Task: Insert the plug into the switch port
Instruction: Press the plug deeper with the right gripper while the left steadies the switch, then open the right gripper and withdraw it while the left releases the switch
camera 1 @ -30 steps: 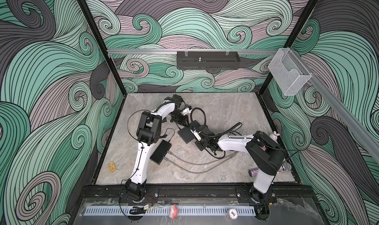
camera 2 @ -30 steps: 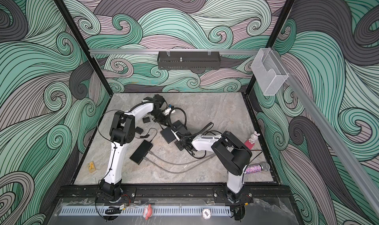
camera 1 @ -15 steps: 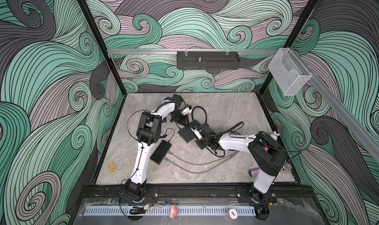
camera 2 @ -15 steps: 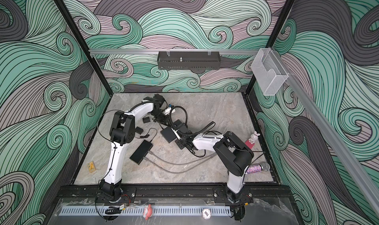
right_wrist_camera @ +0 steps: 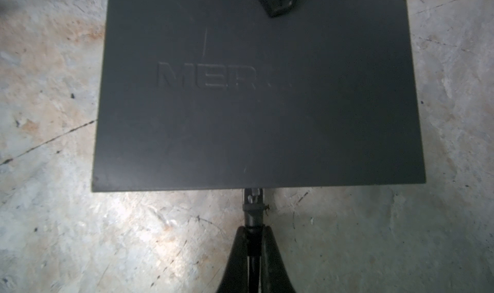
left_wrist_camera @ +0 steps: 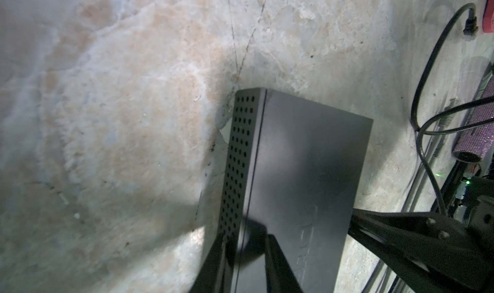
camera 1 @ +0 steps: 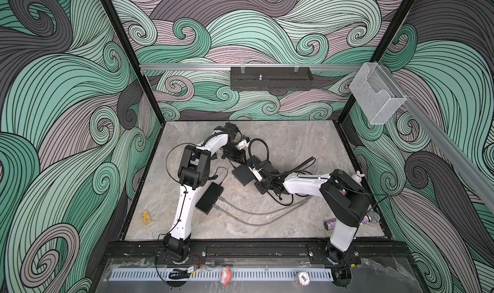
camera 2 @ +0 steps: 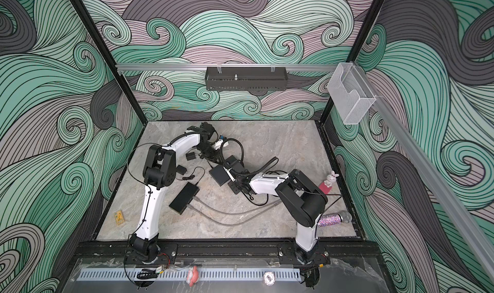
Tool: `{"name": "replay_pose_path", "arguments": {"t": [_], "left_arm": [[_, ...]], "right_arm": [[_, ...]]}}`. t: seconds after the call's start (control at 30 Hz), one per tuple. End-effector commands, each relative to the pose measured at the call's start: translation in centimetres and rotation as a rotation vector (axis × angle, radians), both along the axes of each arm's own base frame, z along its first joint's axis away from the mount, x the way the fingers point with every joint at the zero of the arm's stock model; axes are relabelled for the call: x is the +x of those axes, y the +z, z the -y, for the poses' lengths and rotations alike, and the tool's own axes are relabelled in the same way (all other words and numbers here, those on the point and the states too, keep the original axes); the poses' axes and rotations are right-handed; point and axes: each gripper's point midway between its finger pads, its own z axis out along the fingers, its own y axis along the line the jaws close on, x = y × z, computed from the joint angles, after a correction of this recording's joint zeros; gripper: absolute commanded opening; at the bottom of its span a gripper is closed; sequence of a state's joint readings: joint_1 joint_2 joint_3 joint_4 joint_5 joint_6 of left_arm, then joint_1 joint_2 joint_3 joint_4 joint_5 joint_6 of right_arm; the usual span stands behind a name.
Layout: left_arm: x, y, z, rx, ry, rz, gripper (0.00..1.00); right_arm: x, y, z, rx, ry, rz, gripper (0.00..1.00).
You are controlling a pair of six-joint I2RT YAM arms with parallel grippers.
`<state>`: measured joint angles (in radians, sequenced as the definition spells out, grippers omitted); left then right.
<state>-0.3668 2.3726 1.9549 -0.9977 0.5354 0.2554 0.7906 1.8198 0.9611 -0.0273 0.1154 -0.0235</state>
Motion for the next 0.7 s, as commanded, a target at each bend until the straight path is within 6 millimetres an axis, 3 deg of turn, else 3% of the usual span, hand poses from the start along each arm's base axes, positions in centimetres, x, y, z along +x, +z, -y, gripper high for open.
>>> {"name": "replay_pose_path", "arguments": {"t": [0.0,0.2,0.27,0.37,0.6,0.67], "left_arm": [[-8.0,-3.9,1.5,0.065,-0.086,-0.296,0.24],[-7.9,-3.9,1.5,0.067,-0.084,-0.294,0.25],[-7.7,-3.7,1.6,0.063,-0.083,-0.29,0.26],[-7.5,-3.2,1.6,0.059,-0.077,-0.278,0.27],[-6.0,-2.2,0.9,0.071,-0.035,-0.231,0.3],[-5.4,-1.8,0.5,0.082,-0.019,-0.207,0.38]], "right_arm": [[6.7,10.4,-5.0,0.315,-0.044,0.323,0.0],[6.5,8.5,-4.5,0.281,-0.051,0.298,0.01],[6.4,8.5,-4.1,0.273,-0.052,0.296,0.14],[6.2,8.5,-3.6,0.263,-0.056,0.289,0.26],[5.5,8.6,-1.6,0.258,-0.075,0.284,0.28],[5.2,8.5,-1.1,0.245,-0.077,0.278,0.29]]}}
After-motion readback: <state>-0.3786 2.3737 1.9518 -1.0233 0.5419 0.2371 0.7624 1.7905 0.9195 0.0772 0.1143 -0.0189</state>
